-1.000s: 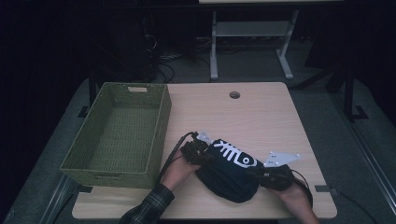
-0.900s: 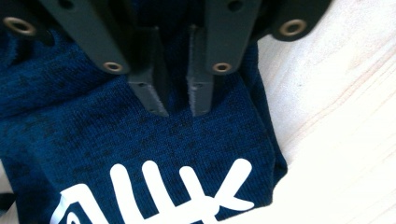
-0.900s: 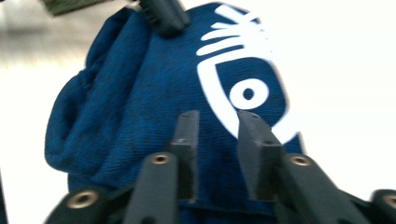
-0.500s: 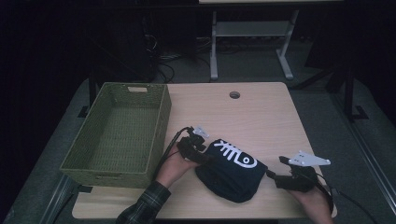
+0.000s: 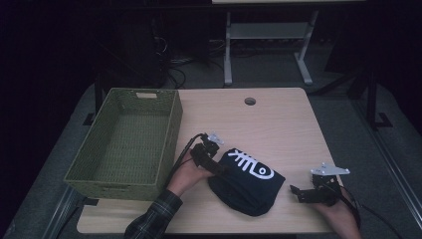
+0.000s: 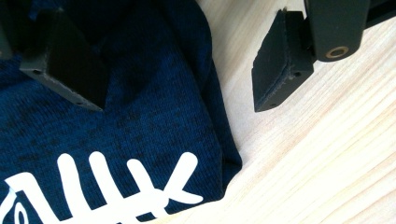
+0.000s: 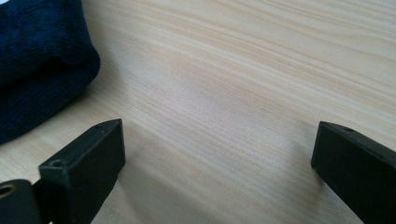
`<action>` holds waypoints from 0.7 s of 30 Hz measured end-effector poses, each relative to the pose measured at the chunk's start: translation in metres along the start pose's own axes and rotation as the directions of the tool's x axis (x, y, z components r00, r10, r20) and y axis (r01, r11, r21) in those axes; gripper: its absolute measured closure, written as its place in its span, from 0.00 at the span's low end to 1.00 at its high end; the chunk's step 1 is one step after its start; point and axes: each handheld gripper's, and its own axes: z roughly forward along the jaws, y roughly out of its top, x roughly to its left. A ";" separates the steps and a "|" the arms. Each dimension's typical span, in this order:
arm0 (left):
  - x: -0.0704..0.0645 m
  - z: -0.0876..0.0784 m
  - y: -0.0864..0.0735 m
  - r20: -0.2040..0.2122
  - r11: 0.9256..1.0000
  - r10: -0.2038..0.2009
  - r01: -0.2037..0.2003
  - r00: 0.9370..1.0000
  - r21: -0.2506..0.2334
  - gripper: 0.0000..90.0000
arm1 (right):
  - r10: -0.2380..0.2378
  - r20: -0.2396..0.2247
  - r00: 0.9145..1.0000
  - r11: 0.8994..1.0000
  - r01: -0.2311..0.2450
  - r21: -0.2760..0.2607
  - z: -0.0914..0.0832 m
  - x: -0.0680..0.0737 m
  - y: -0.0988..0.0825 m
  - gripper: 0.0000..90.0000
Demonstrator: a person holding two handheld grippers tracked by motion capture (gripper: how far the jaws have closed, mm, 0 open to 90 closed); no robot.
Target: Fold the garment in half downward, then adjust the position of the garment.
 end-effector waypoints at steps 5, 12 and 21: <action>0.001 0.006 -0.001 0.001 1.000 0.006 -0.006 1.000 0.030 0.20 | -0.002 -0.001 1.000 1.000 0.002 -0.003 0.000 0.000 0.000 0.03; 0.002 0.014 -0.003 0.004 0.999 0.000 -0.001 1.000 0.044 0.20 | -0.002 -0.002 1.000 1.000 0.002 -0.003 0.000 0.000 0.000 0.03; 0.002 0.020 -0.006 0.045 0.999 -0.016 0.014 0.999 0.050 0.29 | -0.001 -0.002 1.000 1.000 0.001 -0.003 0.000 0.000 0.000 0.03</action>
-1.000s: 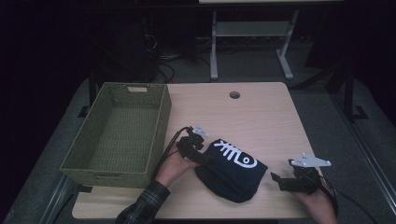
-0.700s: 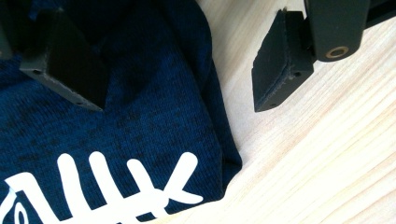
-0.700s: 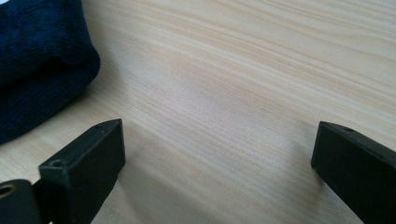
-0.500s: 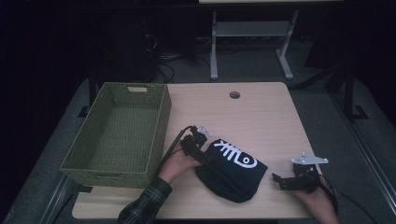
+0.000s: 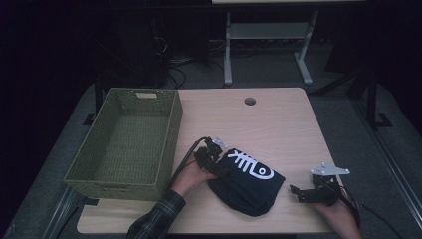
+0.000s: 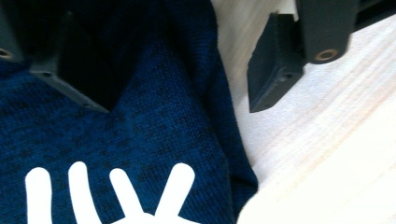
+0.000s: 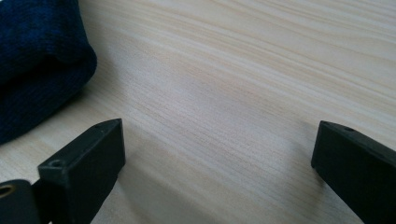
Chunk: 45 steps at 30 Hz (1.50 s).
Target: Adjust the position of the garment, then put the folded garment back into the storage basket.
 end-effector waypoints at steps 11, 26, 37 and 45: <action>0.002 -0.001 0.000 0.092 1.000 -0.017 0.016 0.996 0.010 0.62 | 0.005 0.003 1.000 1.000 -0.005 0.000 0.000 0.000 0.000 0.03; 0.002 -0.008 0.005 0.121 0.999 -0.039 0.034 0.992 0.041 0.79 | 0.002 0.003 1.000 1.000 -0.002 0.000 0.000 0.000 0.000 0.03; -0.008 -0.027 0.016 0.116 0.998 -0.048 0.044 0.992 0.033 0.80 | 0.009 0.003 1.000 1.000 -0.009 0.004 0.000 0.001 0.000 0.03; -0.017 -0.048 0.030 0.091 0.999 -0.019 0.015 0.996 0.041 0.80 | 0.010 0.003 1.000 1.000 -0.010 0.001 0.000 0.001 0.000 0.03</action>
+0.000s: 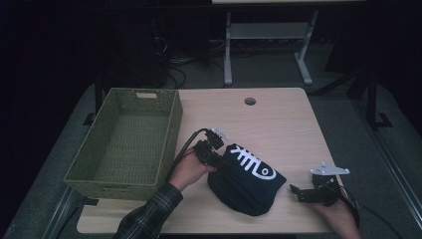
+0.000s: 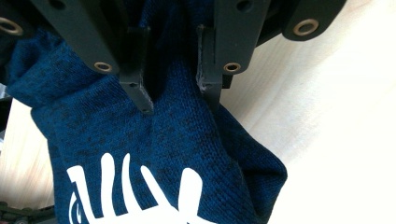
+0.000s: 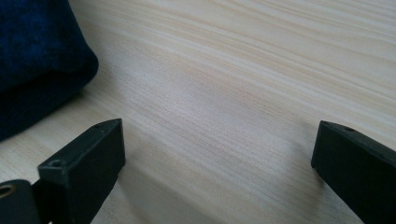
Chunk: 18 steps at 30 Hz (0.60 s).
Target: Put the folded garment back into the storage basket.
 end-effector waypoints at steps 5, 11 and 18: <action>-0.004 -0.014 0.006 -0.007 1.000 0.003 -0.003 1.000 0.002 0.80 | 0.000 0.000 1.000 1.000 0.000 0.000 0.000 0.000 0.000 0.03; -0.009 -0.028 0.015 -0.023 1.000 0.014 -0.013 1.000 0.019 0.80 | 0.000 0.000 1.000 1.000 0.000 -0.001 0.000 0.000 0.000 0.03; -0.016 -0.049 0.025 -0.003 1.000 0.021 -0.021 1.000 0.008 0.80 | 0.000 0.000 1.000 1.000 0.000 -0.001 0.000 0.000 0.000 0.03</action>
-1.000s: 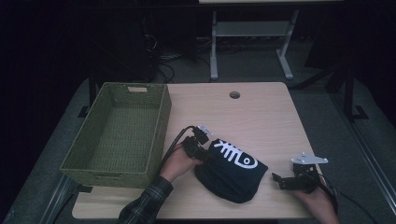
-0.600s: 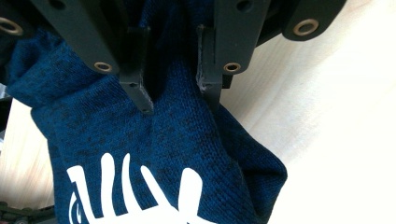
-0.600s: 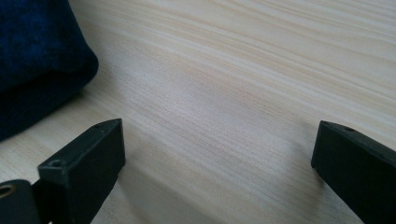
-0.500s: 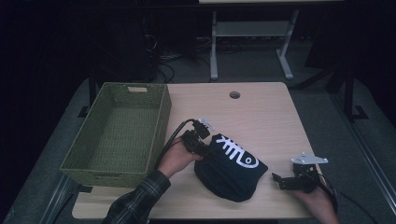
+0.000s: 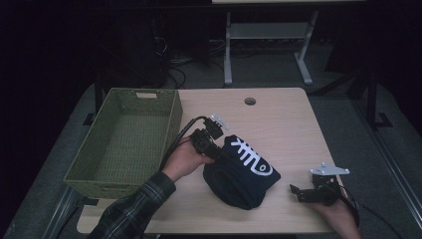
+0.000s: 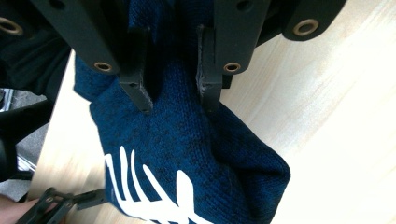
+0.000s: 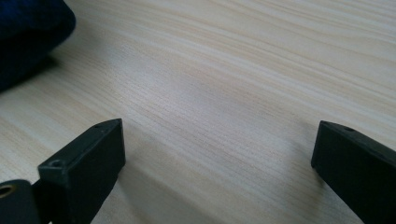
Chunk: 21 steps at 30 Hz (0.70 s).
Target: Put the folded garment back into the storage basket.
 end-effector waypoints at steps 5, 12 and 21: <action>-0.001 -0.013 0.004 0.012 1.000 -0.010 0.010 1.000 -0.006 0.80 | 0.000 0.000 1.000 1.000 0.000 0.000 0.000 0.000 0.000 0.03; -0.002 -0.036 0.012 0.010 1.000 -0.013 0.013 1.000 -0.002 0.80 | 0.000 0.000 1.000 1.000 0.000 0.000 0.000 0.000 0.000 0.03; -0.002 -0.066 0.019 0.002 0.999 -0.029 0.029 1.000 -0.020 0.80 | 0.000 0.000 1.000 1.000 0.000 0.000 0.000 0.000 0.000 0.03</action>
